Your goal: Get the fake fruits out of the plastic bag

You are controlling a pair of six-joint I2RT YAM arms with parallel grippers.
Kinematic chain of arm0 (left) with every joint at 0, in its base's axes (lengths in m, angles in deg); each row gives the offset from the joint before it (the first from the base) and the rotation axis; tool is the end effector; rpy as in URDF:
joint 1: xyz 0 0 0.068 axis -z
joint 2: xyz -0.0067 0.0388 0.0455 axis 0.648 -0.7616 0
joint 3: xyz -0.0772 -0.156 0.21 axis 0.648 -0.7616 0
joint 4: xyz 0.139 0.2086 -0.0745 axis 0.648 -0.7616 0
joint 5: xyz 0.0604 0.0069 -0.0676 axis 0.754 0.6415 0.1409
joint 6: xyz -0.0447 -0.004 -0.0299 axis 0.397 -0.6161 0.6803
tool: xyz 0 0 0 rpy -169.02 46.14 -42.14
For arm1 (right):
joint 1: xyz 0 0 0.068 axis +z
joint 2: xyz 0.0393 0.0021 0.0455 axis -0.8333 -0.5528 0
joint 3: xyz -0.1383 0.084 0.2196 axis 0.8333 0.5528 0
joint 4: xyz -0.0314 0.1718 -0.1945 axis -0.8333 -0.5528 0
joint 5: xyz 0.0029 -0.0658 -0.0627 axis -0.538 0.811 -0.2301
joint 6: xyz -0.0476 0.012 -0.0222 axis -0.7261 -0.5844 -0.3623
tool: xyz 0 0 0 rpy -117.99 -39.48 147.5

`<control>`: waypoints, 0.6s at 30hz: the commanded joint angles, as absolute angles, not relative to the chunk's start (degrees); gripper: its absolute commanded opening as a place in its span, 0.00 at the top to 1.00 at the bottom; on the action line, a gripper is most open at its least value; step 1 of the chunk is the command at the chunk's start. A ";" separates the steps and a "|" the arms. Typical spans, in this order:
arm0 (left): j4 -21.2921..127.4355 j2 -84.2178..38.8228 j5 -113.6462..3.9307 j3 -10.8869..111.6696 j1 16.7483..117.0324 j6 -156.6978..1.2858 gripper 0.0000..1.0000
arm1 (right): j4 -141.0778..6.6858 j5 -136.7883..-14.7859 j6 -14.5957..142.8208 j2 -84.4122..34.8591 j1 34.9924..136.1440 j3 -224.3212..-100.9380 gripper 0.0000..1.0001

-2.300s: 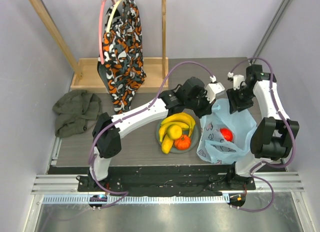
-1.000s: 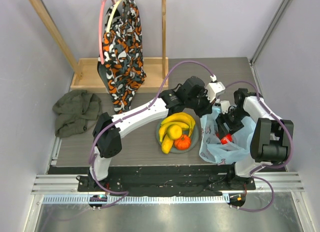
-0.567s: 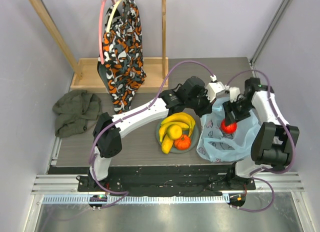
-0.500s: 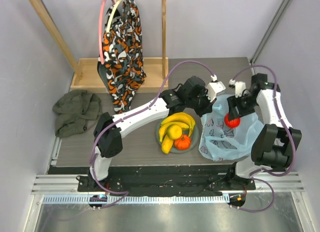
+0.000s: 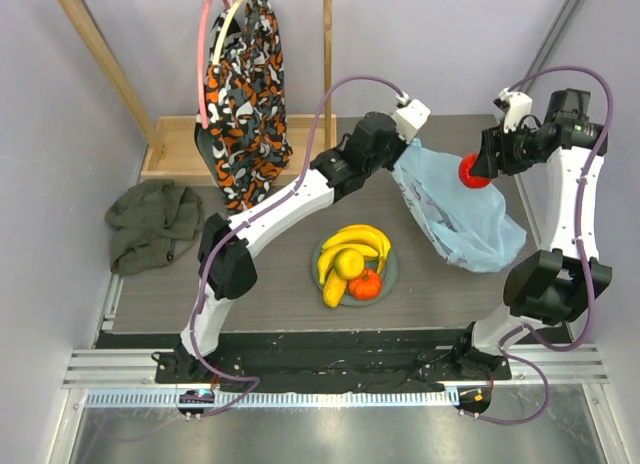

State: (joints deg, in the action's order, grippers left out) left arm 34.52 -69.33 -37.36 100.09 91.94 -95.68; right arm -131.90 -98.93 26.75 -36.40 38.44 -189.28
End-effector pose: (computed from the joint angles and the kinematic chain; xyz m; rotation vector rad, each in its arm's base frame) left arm 0.3216 -0.3957 0.3652 0.8083 1.6925 -0.3961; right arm 0.3127 -0.0825 0.3907 -0.4594 2.3352 0.2944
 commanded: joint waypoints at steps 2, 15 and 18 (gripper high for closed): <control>39.29 -66.39 -29.01 99.52 90.93 -97.55 0.29 | -137.35 -105.05 21.71 -30.54 39.21 -187.29 0.59; 32.95 -51.64 -34.38 89.69 88.03 -96.31 0.10 | -145.09 -109.28 9.31 -21.83 64.59 -175.43 0.56; 32.77 -49.08 -33.86 87.04 87.41 -98.25 0.10 | -143.42 -108.67 8.70 -23.76 68.46 -173.23 0.56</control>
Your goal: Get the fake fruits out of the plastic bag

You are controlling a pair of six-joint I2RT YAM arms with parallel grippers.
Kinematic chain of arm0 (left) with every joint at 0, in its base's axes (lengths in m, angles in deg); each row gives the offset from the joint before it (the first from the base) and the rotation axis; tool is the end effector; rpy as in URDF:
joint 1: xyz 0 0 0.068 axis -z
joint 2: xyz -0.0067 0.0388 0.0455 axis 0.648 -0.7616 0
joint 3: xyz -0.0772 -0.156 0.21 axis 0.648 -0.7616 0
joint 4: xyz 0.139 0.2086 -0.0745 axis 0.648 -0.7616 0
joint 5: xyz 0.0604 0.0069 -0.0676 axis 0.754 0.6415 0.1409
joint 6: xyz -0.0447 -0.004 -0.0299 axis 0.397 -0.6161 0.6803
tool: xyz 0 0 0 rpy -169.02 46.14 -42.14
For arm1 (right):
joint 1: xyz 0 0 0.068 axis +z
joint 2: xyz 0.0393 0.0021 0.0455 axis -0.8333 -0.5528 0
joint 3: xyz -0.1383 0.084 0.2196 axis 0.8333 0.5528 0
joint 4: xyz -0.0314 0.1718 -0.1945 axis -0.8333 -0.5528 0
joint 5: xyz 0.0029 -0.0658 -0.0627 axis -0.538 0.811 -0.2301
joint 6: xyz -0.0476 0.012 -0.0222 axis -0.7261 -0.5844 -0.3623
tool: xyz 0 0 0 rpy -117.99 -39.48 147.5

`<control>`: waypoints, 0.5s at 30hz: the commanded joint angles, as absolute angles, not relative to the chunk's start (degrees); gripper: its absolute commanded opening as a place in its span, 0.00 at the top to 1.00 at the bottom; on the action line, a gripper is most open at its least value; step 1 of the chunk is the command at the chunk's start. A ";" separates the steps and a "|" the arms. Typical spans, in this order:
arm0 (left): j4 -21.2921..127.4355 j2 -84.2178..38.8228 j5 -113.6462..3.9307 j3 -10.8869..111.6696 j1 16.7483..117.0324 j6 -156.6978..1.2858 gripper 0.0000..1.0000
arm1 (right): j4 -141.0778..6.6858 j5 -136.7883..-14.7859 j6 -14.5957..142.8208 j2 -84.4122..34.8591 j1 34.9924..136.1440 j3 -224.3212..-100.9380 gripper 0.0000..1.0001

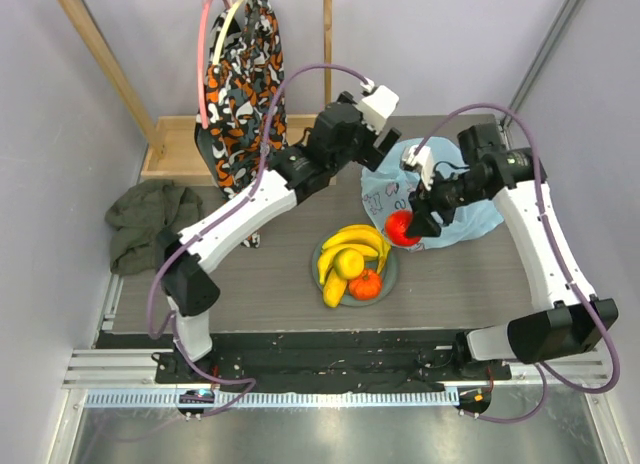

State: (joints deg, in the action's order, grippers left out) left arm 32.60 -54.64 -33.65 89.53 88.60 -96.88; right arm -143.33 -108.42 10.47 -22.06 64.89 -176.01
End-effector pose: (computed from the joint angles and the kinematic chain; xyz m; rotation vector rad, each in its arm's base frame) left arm 0.3022 -0.3260 0.4151 0.7096 1.6820 -0.2961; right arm 0.2315 0.0576 0.3838 -1.3025 2.0778 0.6764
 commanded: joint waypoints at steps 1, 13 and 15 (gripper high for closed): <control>32.69 -48.72 -33.85 85.90 87.33 -98.60 0.10 | -143.33 -108.92 8.43 -24.37 69.00 -172.87 0.56; 30.58 -44.50 -35.70 82.02 86.01 -100.01 0.10 | -138.94 -108.58 9.74 -34.22 74.46 -169.53 0.56; 30.31 -43.71 -36.31 80.97 85.66 -99.83 0.10 | -135.52 -108.05 11.58 -34.14 75.25 -168.04 0.55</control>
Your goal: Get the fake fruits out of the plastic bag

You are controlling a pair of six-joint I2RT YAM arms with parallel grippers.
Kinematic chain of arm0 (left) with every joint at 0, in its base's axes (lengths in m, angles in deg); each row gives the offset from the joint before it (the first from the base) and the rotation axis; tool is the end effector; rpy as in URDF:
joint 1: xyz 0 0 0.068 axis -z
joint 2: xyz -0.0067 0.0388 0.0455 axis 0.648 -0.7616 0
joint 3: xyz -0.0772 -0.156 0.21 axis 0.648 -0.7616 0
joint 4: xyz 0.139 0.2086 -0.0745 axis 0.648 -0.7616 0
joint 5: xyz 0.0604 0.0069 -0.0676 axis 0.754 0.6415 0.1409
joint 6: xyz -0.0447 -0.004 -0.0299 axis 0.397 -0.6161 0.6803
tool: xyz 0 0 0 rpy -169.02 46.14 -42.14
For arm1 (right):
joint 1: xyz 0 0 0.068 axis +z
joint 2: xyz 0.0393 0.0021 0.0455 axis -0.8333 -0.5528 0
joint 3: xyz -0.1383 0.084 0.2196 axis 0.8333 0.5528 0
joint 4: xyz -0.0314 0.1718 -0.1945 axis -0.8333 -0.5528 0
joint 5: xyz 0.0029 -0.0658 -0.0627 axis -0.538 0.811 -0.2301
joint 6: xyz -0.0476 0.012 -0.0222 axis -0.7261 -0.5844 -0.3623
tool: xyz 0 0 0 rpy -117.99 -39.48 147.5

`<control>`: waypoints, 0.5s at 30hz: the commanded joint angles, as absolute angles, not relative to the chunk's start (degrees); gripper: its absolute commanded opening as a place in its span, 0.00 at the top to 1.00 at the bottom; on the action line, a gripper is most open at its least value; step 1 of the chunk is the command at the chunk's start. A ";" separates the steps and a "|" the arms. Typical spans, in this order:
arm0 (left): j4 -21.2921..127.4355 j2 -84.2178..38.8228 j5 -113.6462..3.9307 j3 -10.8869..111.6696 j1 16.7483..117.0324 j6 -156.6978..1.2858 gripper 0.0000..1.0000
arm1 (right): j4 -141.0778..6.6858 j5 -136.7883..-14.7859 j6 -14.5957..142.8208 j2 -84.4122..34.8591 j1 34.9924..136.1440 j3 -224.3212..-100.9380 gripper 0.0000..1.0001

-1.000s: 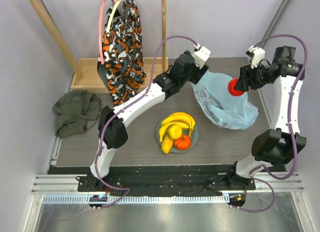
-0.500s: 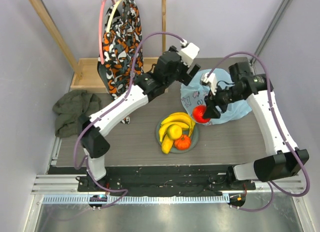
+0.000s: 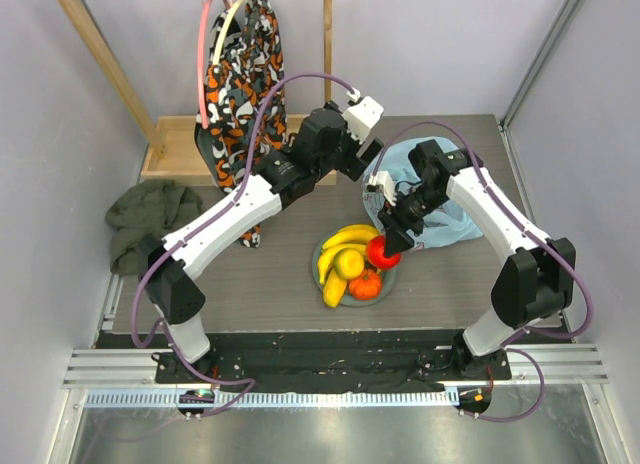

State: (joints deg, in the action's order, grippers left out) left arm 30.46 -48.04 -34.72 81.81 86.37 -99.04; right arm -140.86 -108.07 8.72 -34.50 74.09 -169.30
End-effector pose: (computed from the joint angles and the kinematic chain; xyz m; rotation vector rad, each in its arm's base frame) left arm 0.2936 -0.2931 0.4118 0.7499 1.7231 -0.2407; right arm 0.2672 0.1089 0.3001 -1.5259 2.2258 0.8989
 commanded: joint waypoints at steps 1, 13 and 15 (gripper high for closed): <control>30.14 -43.45 -36.49 80.62 85.31 -99.75 0.11 | -134.72 -108.05 12.81 -34.48 75.42 -167.60 0.55; 29.61 -43.53 -38.77 79.29 84.42 -98.78 0.11 | -128.65 -106.73 17.40 -36.33 76.22 -162.93 0.54; 29.52 -43.97 -39.21 79.91 84.42 -98.52 0.11 | -128.21 -106.73 17.75 -37.29 76.22 -162.85 0.53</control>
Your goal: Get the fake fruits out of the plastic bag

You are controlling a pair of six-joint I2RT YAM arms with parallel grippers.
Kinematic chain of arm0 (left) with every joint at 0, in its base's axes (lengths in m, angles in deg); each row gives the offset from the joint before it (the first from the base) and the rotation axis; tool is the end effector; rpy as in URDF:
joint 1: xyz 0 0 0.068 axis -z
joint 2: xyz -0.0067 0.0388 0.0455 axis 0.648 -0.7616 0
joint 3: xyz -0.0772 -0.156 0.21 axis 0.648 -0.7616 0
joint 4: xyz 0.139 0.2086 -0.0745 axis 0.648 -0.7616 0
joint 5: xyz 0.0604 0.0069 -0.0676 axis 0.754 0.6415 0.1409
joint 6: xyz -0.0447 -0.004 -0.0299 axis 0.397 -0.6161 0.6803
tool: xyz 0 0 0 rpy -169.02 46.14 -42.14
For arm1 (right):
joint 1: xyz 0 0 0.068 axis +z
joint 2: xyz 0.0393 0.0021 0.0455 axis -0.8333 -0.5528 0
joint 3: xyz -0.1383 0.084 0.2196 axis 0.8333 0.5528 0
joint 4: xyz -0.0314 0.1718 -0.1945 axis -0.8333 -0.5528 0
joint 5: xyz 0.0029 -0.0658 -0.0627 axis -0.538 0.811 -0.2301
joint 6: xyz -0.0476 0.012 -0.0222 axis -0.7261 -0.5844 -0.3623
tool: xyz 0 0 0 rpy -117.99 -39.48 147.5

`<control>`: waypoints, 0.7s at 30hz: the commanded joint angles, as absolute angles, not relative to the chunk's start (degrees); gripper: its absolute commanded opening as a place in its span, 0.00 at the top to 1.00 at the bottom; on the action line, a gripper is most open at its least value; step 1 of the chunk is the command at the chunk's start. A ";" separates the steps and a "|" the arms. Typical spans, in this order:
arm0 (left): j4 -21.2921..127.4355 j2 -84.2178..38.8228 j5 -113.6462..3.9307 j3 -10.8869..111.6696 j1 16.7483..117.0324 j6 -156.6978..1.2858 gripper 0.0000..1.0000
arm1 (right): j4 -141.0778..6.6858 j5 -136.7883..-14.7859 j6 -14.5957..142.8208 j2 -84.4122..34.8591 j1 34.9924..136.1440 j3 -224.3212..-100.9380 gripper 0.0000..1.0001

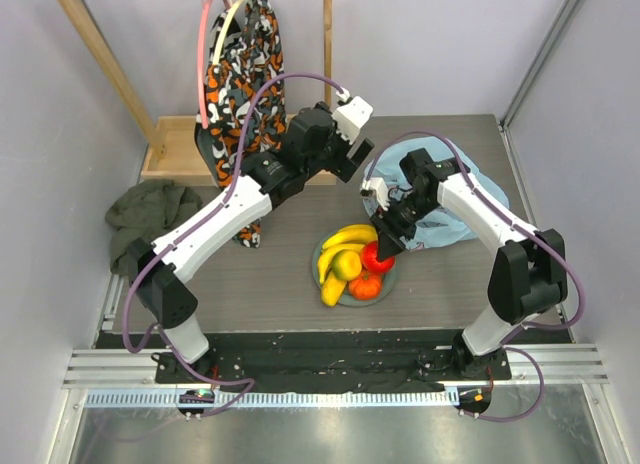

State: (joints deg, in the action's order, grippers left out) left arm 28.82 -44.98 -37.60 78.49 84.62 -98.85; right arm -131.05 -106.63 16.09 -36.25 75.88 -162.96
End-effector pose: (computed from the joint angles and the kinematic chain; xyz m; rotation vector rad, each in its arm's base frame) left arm 0.2908 -0.2752 0.4094 0.7708 1.7544 -0.2587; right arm 0.2751 0.1205 0.2642 -1.4418 2.3170 0.8947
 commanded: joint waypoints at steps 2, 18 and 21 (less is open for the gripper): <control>29.26 -44.41 -39.48 80.44 84.42 -98.34 0.11 | -128.30 -106.91 17.83 -38.09 76.22 -163.19 0.53; 28.47 -45.20 -42.29 80.26 84.42 -98.43 0.12 | -127.77 -108.05 19.85 -38.71 76.30 -164.07 0.00; 28.56 -45.47 -42.90 80.79 84.42 -98.43 0.13 | -127.77 -107.35 20.56 -38.09 76.30 -165.48 0.00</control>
State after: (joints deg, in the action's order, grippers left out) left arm 27.92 -45.05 -41.14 78.53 84.62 -98.72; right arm -128.95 -107.72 19.63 -38.98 75.90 -163.09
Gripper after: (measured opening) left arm 0.877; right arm 0.993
